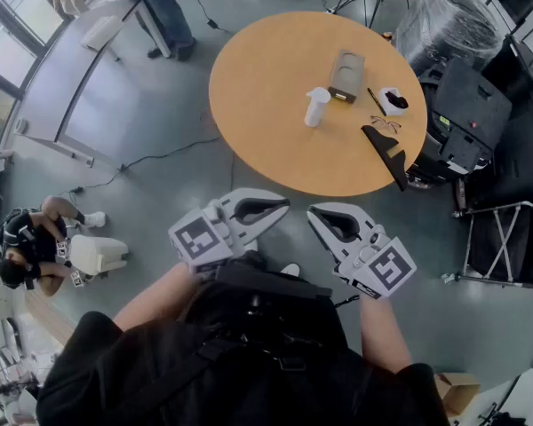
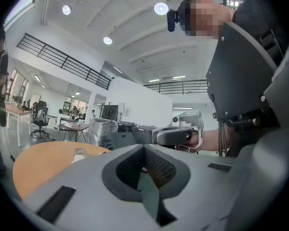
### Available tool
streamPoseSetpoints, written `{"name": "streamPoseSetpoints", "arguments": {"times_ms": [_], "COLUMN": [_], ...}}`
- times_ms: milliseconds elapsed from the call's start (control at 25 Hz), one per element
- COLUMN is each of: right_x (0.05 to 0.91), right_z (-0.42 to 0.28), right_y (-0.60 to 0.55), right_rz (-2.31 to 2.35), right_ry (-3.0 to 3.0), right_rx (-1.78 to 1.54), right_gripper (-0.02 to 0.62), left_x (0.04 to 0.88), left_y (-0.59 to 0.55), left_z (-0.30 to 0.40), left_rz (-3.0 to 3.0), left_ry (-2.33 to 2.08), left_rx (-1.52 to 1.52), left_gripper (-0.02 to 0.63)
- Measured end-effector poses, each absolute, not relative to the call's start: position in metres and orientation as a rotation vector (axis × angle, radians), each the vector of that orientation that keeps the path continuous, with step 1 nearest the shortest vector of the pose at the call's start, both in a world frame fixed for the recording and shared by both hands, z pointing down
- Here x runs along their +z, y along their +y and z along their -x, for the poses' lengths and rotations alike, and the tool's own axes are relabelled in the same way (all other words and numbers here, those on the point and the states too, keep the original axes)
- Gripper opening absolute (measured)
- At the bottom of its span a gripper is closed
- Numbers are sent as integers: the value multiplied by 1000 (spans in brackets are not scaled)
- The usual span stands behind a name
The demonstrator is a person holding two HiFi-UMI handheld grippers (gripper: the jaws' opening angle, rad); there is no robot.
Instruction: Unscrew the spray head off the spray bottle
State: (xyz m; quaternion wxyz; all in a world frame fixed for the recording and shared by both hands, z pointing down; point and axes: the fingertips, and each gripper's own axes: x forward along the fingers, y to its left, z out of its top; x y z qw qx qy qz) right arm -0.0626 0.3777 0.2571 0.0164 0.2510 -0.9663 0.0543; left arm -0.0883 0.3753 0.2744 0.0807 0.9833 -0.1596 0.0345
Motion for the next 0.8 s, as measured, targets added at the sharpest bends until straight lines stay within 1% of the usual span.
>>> {"name": "streamPoseSetpoints", "arguments": {"times_ms": [440, 680, 800], "right_x": [269, 272, 274], "right_z": [137, 170, 172], "right_y": [289, 257, 243], "right_rz": [-925, -989, -1036], "right_ry": [-3006, -2967, -2952], "right_rx": [227, 224, 205], "right_gripper": [9, 8, 8], "left_x": [283, 290, 293], "left_y": [283, 252, 240], "left_z": [171, 201, 206], "left_rz": [-2961, -2969, -2962], "left_ry": [-377, -314, -300], "left_rx": [76, 81, 76], "left_gripper": [9, 9, 9]}}
